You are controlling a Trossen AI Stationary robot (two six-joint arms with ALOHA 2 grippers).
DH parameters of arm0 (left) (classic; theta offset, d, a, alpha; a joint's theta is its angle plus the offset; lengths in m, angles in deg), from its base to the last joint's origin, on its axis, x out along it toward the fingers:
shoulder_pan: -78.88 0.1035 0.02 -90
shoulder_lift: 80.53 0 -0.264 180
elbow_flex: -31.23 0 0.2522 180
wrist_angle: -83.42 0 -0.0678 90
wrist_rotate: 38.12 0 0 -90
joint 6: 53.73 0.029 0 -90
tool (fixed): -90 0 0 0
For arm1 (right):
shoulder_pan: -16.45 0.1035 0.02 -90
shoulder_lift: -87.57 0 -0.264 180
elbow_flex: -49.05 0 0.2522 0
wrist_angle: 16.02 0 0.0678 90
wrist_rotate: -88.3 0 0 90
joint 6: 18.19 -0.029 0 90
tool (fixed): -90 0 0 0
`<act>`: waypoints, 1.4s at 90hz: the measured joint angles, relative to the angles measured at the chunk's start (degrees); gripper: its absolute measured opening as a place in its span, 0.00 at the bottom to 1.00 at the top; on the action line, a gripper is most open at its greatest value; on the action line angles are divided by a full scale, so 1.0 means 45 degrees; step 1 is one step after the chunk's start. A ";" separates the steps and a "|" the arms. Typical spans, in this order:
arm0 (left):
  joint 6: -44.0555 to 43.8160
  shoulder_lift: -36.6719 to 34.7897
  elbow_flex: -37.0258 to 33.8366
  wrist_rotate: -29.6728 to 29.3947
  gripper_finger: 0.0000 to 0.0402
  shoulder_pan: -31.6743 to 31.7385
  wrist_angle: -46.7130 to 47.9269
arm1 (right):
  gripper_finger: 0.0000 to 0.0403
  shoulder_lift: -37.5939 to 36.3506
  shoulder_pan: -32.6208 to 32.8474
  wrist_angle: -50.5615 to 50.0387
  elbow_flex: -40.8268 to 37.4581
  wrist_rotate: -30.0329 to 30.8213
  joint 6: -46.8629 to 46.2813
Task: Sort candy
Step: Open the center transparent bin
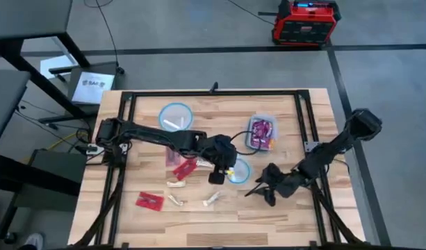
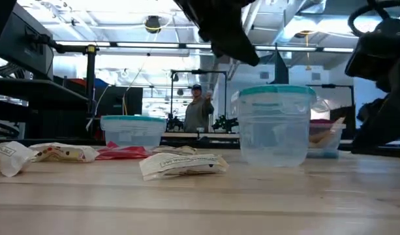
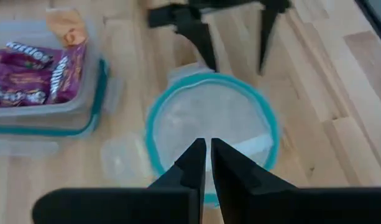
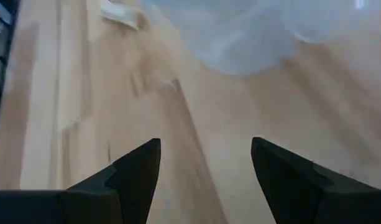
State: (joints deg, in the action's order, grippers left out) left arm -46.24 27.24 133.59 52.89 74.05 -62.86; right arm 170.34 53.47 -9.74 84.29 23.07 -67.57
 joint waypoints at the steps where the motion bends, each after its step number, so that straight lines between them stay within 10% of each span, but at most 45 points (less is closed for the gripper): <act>1: 0.0000 0.0000 0.0000 0.0000 0.03 0.0018 0.0002 | 0.59 0.0099 0.0011 0.0227 0.0000 -0.0012 0.0086; 50: -0.0085 0.0006 -0.0709 0.0252 0.03 0.0158 -0.3568 | 0.59 0.4603 0.1186 0.8072 0.0288 0.3197 0.2650; 126: -0.0967 0.2447 -0.2508 0.2730 0.03 -0.0150 -0.8819 | 0.59 0.6042 0.0384 0.9194 0.1642 0.4377 0.3931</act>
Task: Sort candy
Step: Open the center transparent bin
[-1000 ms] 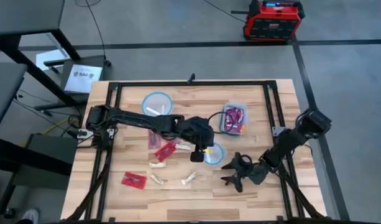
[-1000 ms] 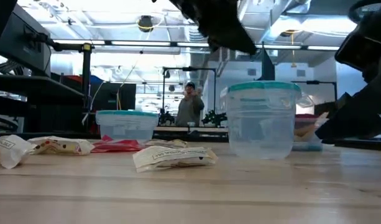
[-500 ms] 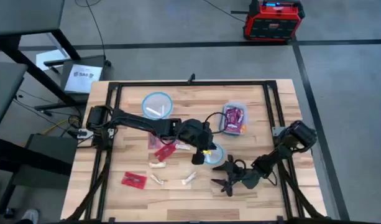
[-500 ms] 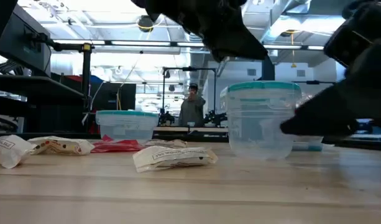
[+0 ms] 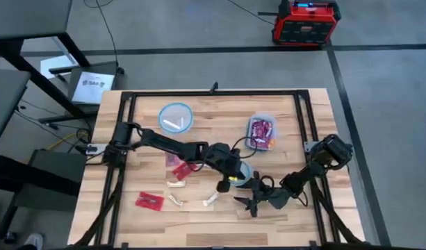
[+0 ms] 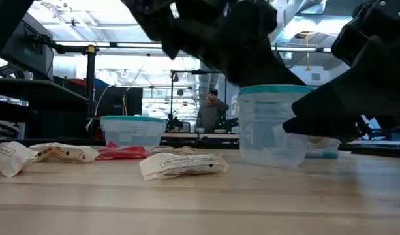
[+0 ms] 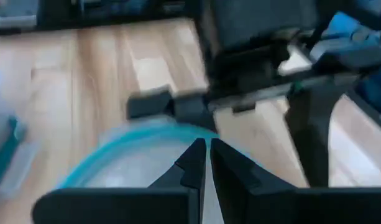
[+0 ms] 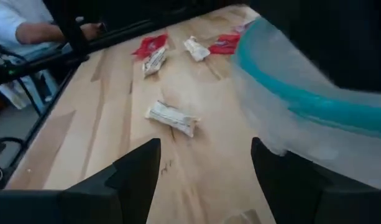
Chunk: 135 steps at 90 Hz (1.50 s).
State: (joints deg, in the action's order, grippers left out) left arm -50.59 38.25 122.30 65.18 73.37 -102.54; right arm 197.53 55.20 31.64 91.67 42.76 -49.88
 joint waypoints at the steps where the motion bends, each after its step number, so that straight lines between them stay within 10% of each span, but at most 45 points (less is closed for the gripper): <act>1: -0.0008 0.0027 -0.0007 0.0003 0.03 -0.0008 0.0012 | 0.59 0.0000 -0.0007 0.0028 0.0000 0.0032 -0.0001; 33: -0.0209 0.0244 -0.0027 -0.0013 0.03 0.0001 -0.0101 | 0.59 0.0010 -0.0210 0.0280 -0.0024 0.0189 0.0625; 55: -0.0185 0.0210 -0.0081 0.0177 0.03 0.0032 0.0040 | 0.53 0.0034 0.0032 0.1897 0.0439 0.0146 0.5096; 135: -0.0379 0.1415 -0.0103 0.0547 0.03 -0.0030 -0.0573 | 0.48 0.0029 0.0622 0.0314 0.1105 0.0153 0.6097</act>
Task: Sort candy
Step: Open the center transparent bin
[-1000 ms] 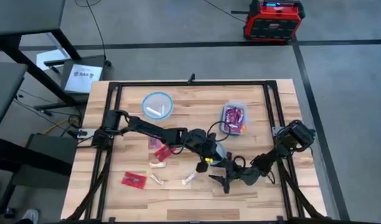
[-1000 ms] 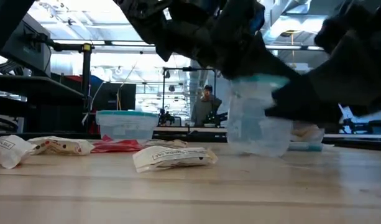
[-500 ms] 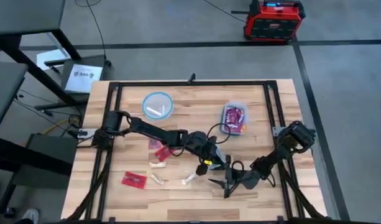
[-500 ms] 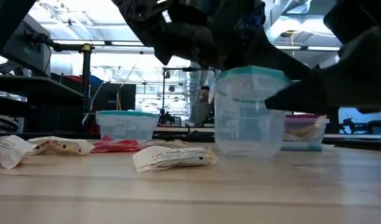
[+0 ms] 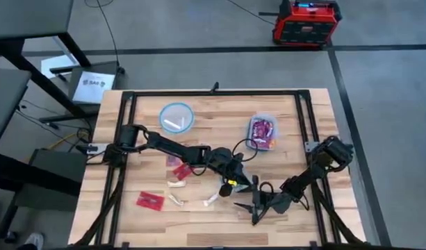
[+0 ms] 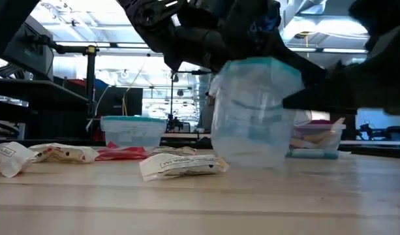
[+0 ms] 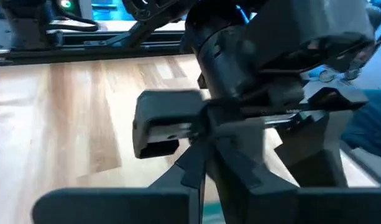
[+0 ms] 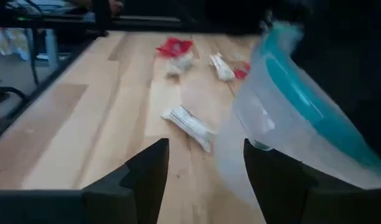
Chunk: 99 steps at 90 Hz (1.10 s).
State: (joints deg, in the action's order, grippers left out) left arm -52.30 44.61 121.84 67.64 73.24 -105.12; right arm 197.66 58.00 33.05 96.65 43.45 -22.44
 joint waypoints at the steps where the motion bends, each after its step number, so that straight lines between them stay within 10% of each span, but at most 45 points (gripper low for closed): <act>1: -0.0036 0.0000 0.0003 -0.0009 0.03 -0.0003 0.0006 | 0.48 0.0000 0.0020 0.0000 0.0039 -0.0012 0.0150; 68: 0.0774 -0.0386 0.0629 -0.0546 0.03 0.0114 0.1666 | 0.48 -0.1354 0.0754 -0.0150 0.0187 0.1762 0.2965; 99: 0.2164 -0.2898 0.1544 -0.2038 0.03 0.0124 0.5958 | 0.48 -0.4339 0.1701 -0.4644 0.0172 0.2651 0.2045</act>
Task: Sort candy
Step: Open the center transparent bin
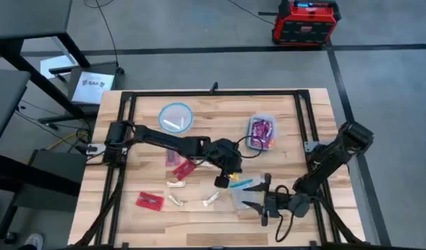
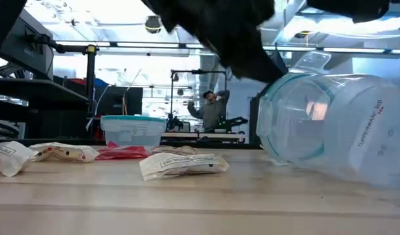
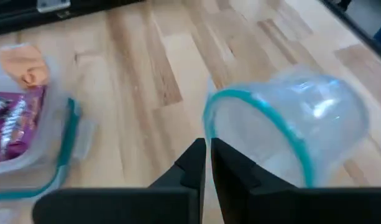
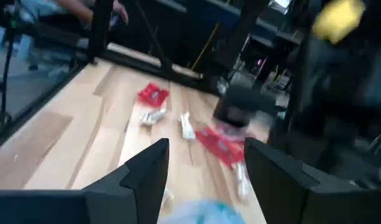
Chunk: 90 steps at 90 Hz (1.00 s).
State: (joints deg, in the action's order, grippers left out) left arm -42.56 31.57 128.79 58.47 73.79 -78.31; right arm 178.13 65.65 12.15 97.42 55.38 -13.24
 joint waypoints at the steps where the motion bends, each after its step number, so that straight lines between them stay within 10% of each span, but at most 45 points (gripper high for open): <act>1: -0.0046 -0.0066 -0.0002 0.0000 0.03 0.0000 0.0162 | 0.48 -0.0067 0.0033 -0.0142 0.0000 -0.0001 -0.0319; 36: -0.1107 -0.0299 -0.0016 0.0000 0.03 0.0000 0.1649 | 0.49 0.0613 0.1198 -0.2326 0.0607 -0.3525 -1.0234; 90: -0.2496 0.0949 -0.0028 0.1858 0.03 -0.0440 -0.0564 | 0.49 0.2449 0.0061 -0.4898 0.1117 -0.4442 -1.2700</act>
State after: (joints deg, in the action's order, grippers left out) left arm -53.79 35.84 128.66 66.83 71.81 -80.85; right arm 189.15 65.92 -9.89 102.45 35.39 -70.39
